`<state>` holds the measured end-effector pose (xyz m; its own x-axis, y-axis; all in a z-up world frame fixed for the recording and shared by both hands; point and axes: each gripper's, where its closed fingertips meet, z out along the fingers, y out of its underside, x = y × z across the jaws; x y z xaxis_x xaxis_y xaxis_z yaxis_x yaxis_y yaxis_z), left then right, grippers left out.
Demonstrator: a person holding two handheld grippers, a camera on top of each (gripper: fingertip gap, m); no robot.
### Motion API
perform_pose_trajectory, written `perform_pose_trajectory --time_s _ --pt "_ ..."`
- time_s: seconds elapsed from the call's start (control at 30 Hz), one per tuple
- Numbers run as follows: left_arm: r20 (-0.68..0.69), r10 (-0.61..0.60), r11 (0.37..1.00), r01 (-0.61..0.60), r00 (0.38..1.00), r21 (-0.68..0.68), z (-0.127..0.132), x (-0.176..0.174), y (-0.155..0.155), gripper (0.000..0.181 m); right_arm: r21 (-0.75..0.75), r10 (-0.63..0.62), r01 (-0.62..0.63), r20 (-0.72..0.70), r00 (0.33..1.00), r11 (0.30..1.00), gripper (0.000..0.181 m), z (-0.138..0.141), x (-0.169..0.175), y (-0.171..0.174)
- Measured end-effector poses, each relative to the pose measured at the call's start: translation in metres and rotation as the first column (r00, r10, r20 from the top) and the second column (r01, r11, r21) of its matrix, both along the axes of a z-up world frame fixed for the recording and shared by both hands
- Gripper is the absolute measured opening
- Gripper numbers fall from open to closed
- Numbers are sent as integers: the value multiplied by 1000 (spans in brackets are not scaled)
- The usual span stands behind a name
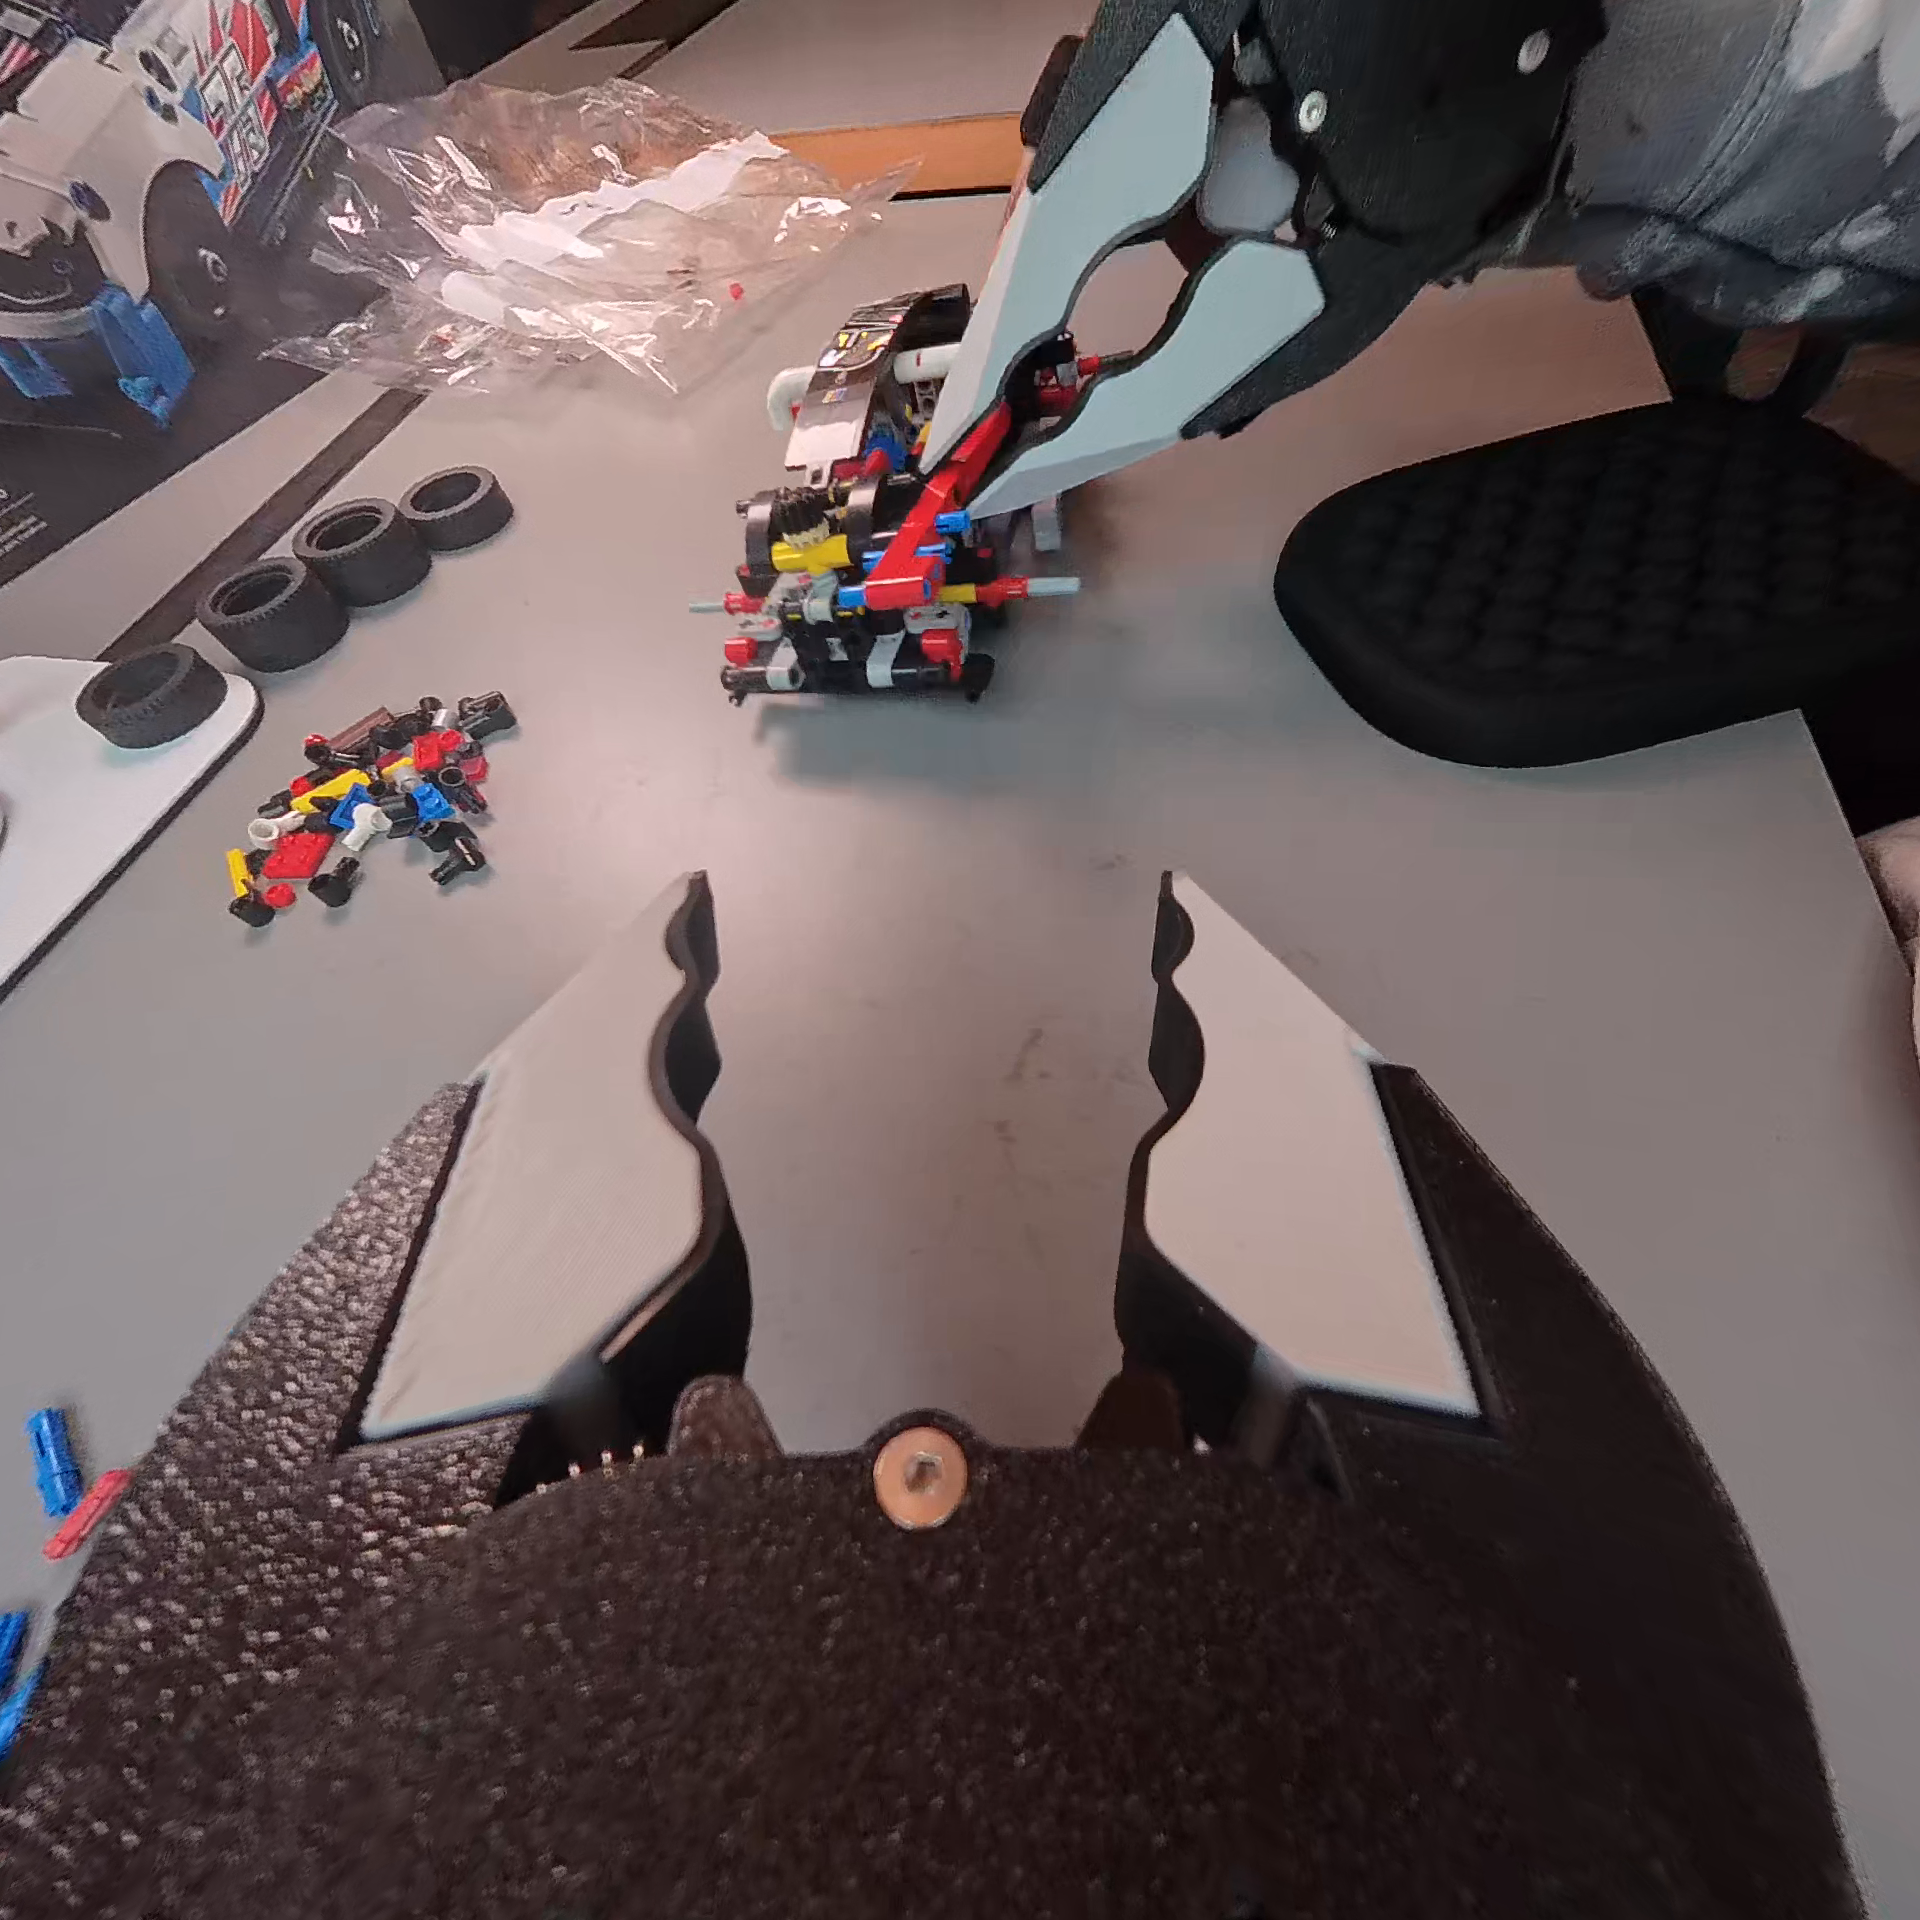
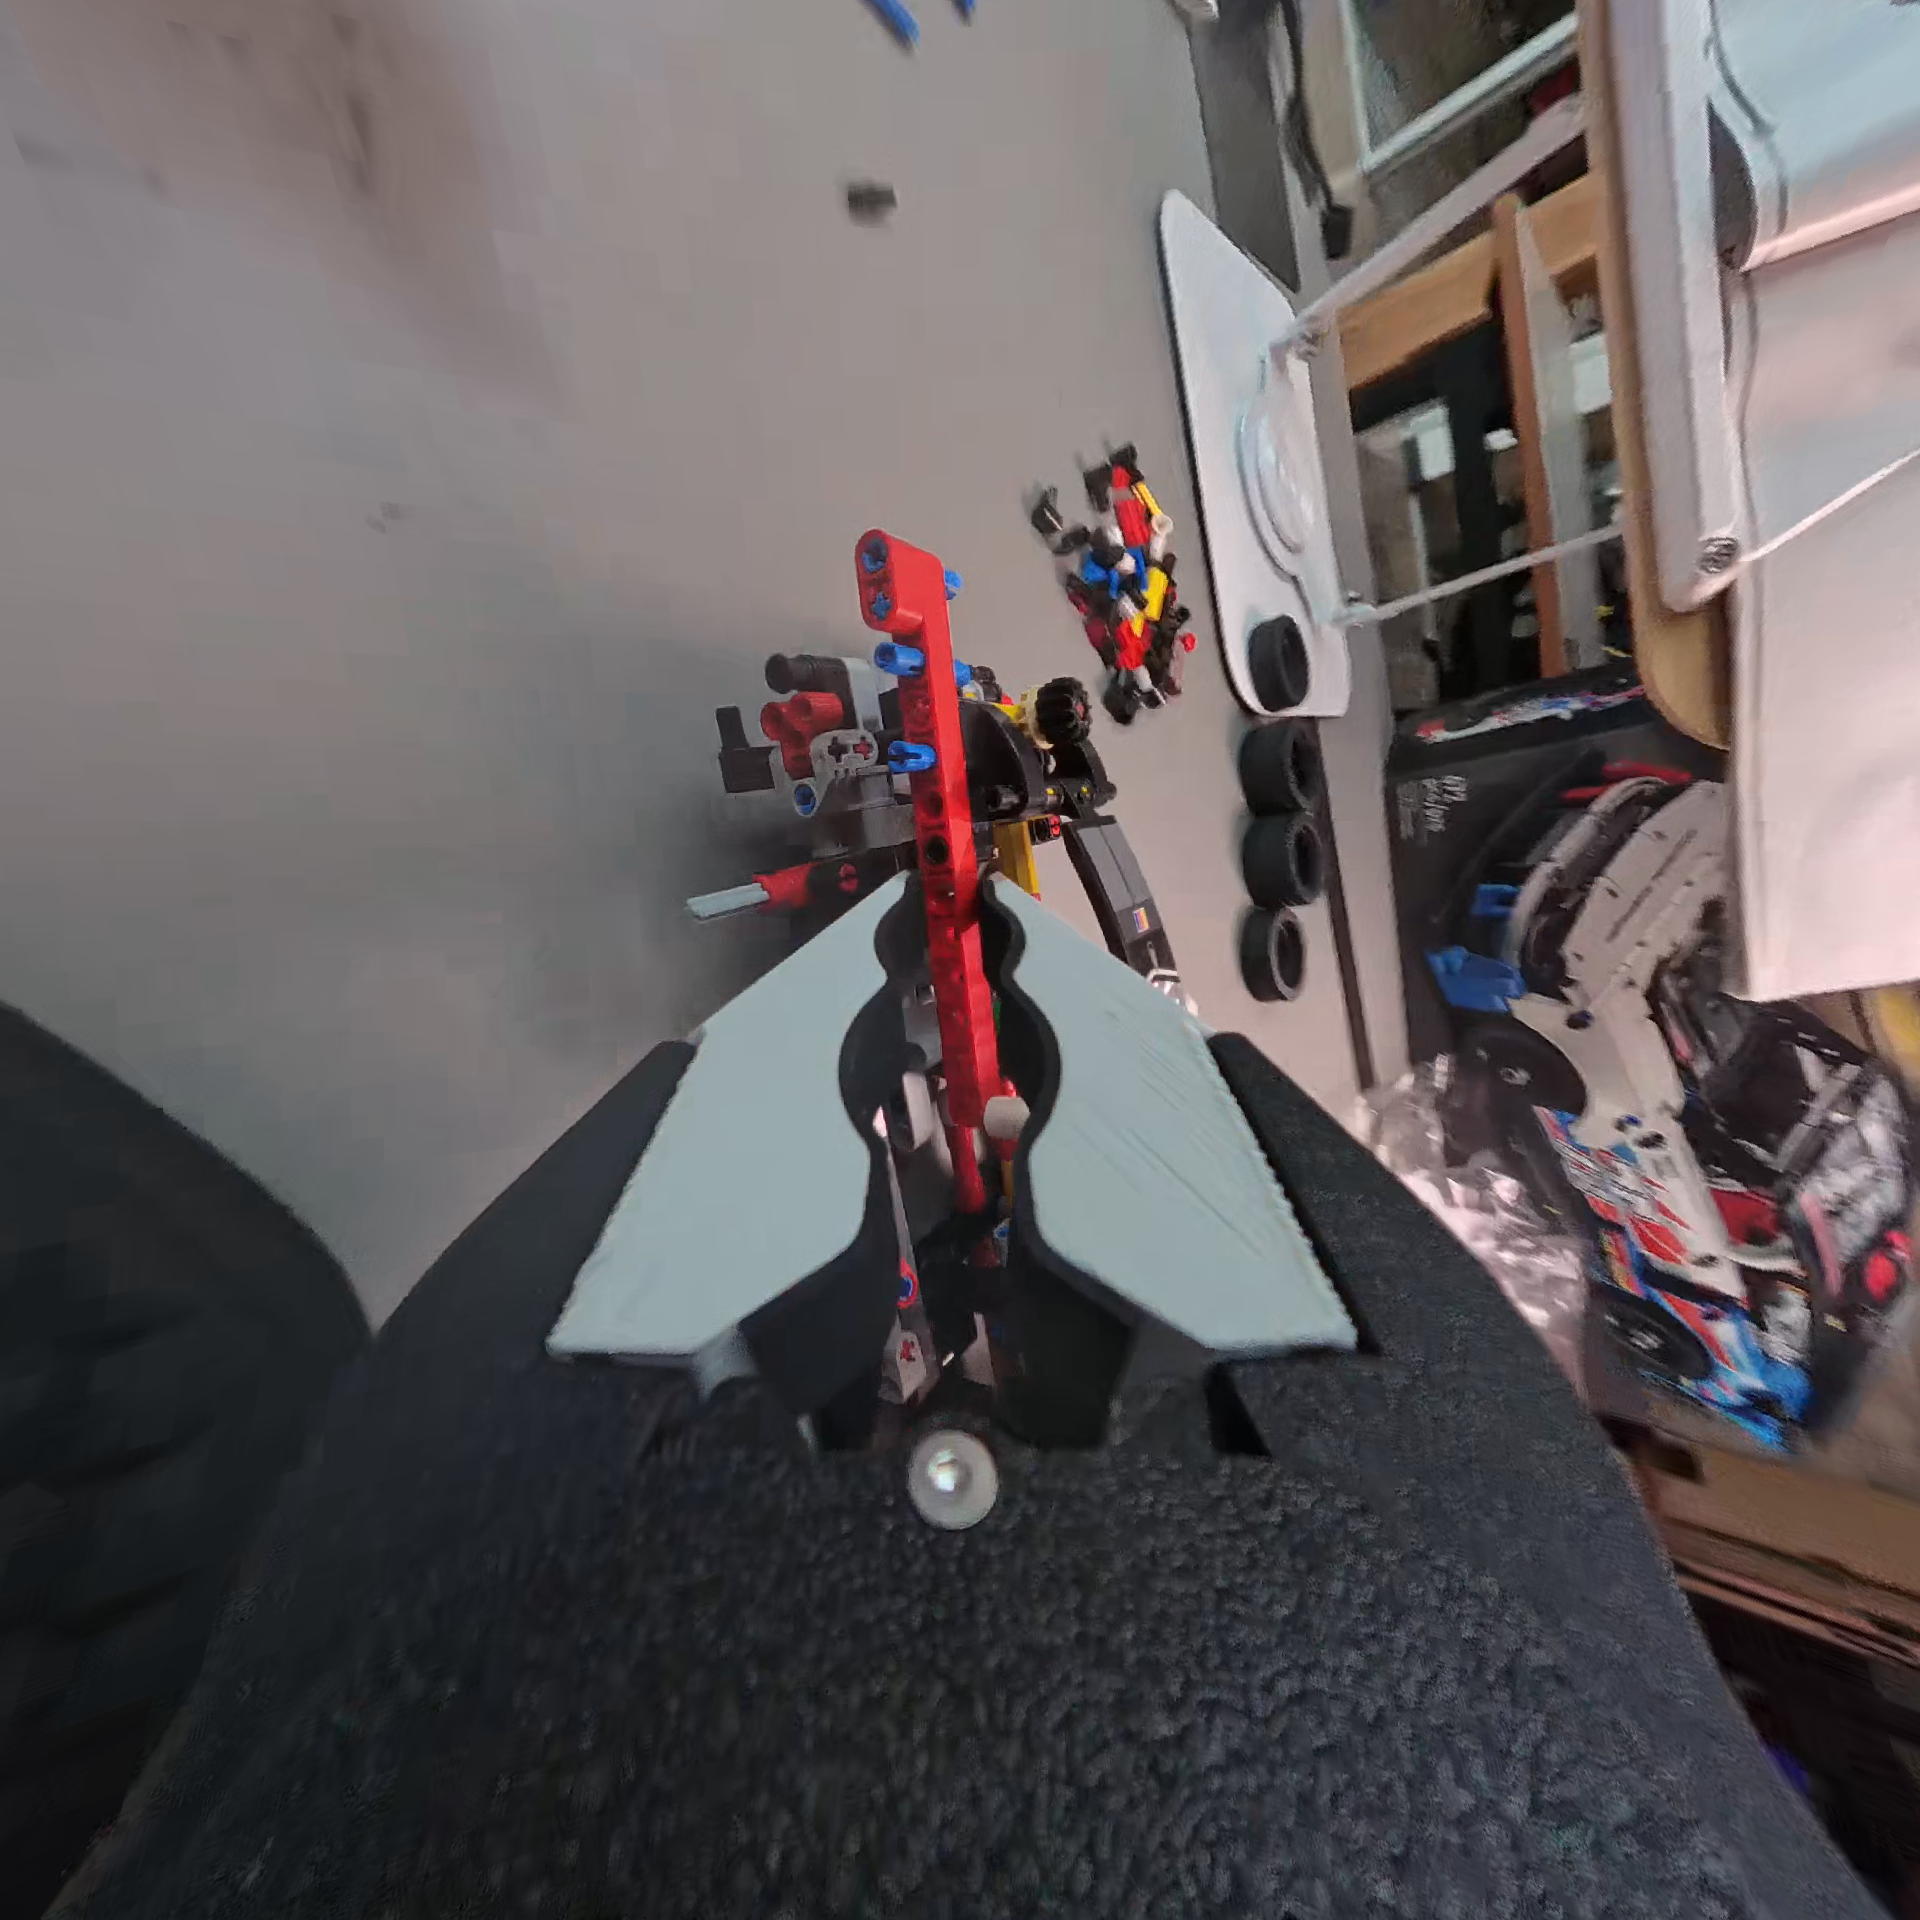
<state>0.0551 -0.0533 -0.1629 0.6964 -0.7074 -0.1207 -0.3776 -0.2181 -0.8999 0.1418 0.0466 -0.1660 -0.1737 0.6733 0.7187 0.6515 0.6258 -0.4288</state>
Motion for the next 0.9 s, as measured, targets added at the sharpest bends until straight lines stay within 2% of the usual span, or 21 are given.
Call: perform_pose_trajectory --time_s 0.03,0.13,0.23,0.3,0.37,0.4,0.43,0.5,0.57,0.7,0.9 --pt "-4 -2 1000 2 1000 15 1 0 0 86 -93 23 -23 6 1000 995 10 4 -2 -11" --pt "-24 -35 997 36 999 70 8 7 -1 95 -358 93 -96 -25 995 929 10 25 -17 -48" --pt "-86 -91 987 101 992 122 10 21 -8 104 -582 164 -198 -112 980 788 9 54 -41 -87" --pt "-103 -122 981 136 987 141 11 28 -14 103 -669 197 -243 -145 970 702 8 68 -56 -104" --pt "-66 -123 981 131 990 140 15 28 -16 88 -720 221 -250 -136 966 648 8 73 -68 -113" --pt "-49 -96 987 101 994 129 16 21 -13 69 -725 248 -255 -119 961 640 8 72 -71 -117" --pt "-21 -104 989 105 994 100 16 16 -14 59 -725 269 -262 -111 957 637 9 70 -75 -119" --pt "51 -116 993 114 992 32 15 9 -17 57 -731 262 -244 -92 961 637 8 67 -82 -116" --pt "49 -101 995 101 994 10 14 4 -16 56 -737 256 -229 -78 964 636 9 66 -87 -114" --pt "30 -37 999 37 999 3 14 -3 -10 55 -646 220 -209 -65 973 734 9 70 -95 -107" --pt "3 -21 1000 21 1000 -2 10 -4 -11 55 -519 235 -223 -44 971 825 8 65 -103 -110"
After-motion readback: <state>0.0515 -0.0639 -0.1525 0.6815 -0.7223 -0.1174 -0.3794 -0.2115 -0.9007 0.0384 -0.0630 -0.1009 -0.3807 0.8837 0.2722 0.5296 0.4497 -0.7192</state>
